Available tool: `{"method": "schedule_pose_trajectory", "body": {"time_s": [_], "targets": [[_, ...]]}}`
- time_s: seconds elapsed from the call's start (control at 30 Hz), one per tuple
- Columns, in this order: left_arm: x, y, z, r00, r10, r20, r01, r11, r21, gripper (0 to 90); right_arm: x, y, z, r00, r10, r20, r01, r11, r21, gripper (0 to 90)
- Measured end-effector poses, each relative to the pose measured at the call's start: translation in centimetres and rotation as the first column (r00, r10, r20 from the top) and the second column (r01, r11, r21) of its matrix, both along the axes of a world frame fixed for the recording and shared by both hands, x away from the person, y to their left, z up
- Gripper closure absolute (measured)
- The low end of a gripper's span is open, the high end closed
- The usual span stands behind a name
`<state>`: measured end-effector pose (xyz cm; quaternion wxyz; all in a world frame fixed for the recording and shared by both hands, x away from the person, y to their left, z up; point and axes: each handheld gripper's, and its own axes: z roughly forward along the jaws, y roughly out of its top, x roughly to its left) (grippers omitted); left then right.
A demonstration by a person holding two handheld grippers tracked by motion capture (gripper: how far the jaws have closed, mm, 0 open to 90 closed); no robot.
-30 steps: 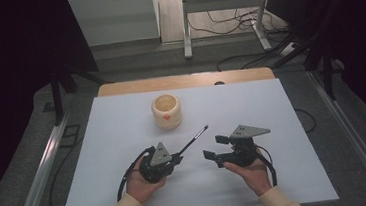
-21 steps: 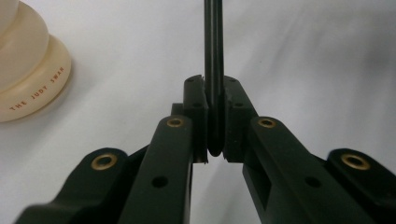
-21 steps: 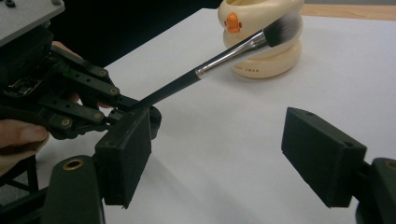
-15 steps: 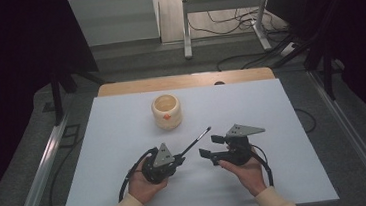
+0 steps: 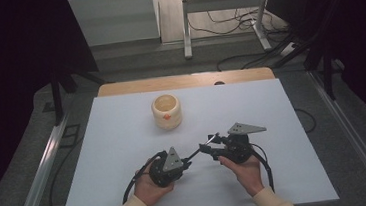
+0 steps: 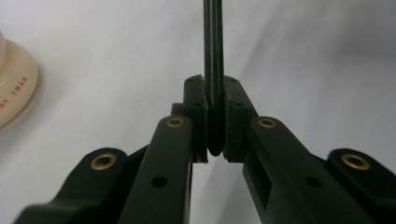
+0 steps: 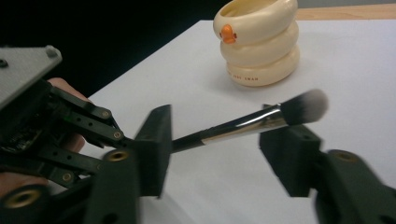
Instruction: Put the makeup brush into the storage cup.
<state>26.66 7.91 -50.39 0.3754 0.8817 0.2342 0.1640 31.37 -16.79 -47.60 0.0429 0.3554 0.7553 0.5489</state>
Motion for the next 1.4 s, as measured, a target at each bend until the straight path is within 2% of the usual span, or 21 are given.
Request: {"method": "schedule_pose_trajectory", "body": {"time_s": [0.07, 0.23, 0.3, 0.37, 0.43, 0.53, 0.63, 0.77, 0.83, 1.0, 1.1, 1.4], "targets": [[0.1, -0.1, -0.1, 1.0000, 0.000, -0.006, 0.000, 1.0000, -0.002, 82.3, 0.1, -0.1, 0.0, 0.9999, 0.003, -0.011, -0.003, 1.000, 0.016, 53.6], [0.1, -0.5, -0.4, 0.9999, -0.015, -0.007, 0.015, 0.9995, 0.026, 81.4, 0.1, -0.4, 0.2, 0.9996, 0.023, -0.019, -0.021, 0.997, 0.071, 64.8], [0.1, -0.5, -0.4, 0.9998, -0.018, -0.005, 0.018, 0.9996, 0.023, 80.7, 0.1, -0.5, 0.2, 0.9993, 0.032, -0.020, -0.030, 0.996, 0.088, 71.1], [0.1, -0.5, -0.3, 0.9998, -0.021, -0.006, 0.021, 0.9997, 0.010, 79.9, 0.0, -0.6, 0.3, 0.9989, 0.042, -0.022, -0.039, 0.993, 0.109, 81.9], [0.1, -0.5, -0.3, 0.9998, -0.020, -0.007, 0.020, 0.9998, 0.002, 79.1, -0.1, -0.8, 0.5, 0.9996, 0.028, -0.003, -0.027, 0.994, 0.109, 82.5], [0.0, -0.5, -0.3, 0.9999, -0.016, 0.001, 0.016, 0.9999, 0.001, 76.1, -0.2, -1.1, 0.9, 0.9996, 0.027, 0.002, -0.027, 0.991, 0.132, 82.7], [-0.1, -0.4, -0.1, 0.9999, -0.006, 0.011, 0.006, 1.0000, -0.003, 68.5, -0.3, -1.3, 1.1, 0.9996, 0.023, 0.015, -0.025, 0.990, 0.138, 82.8], [0.1, 0.0, 0.1, 0.9995, 0.033, 0.003, -0.033, 0.9990, -0.031, 53.6, -0.3, -1.8, 1.3, 0.9997, 0.013, 0.023, -0.016, 0.990, 0.140, 82.8], [0.1, 0.3, 0.3, 0.9984, 0.056, -0.005, -0.056, 0.9972, -0.050, 39.8, -0.3, -2.0, 1.4, 0.9996, 0.010, 0.027, -0.014, 0.989, 0.146, 82.8], [0.0, 1.2, 0.8, 0.9944, 0.104, -0.021, -0.105, 0.9890, -0.104, 21.9, -0.3, -2.4, 1.7, 0.9991, 0.001, 0.042, -0.007, 0.988, 0.155, 82.9], [-0.2, 1.9, 1.0, 0.9917, 0.125, -0.027, -0.128, 0.9841, -0.123, 19.0, -0.3, -2.7, 1.9, 0.9990, -0.002, 0.044, -0.005, 0.988, 0.155, 82.9], [-0.5, 4.3, 1.3, 0.9803, 0.197, -0.020, -0.197, 0.9732, -0.118, 13.5, -0.2, -3.6, 2.2, 0.9981, -0.023, 0.058, 0.013, 0.987, 0.163, 82.9]]}}
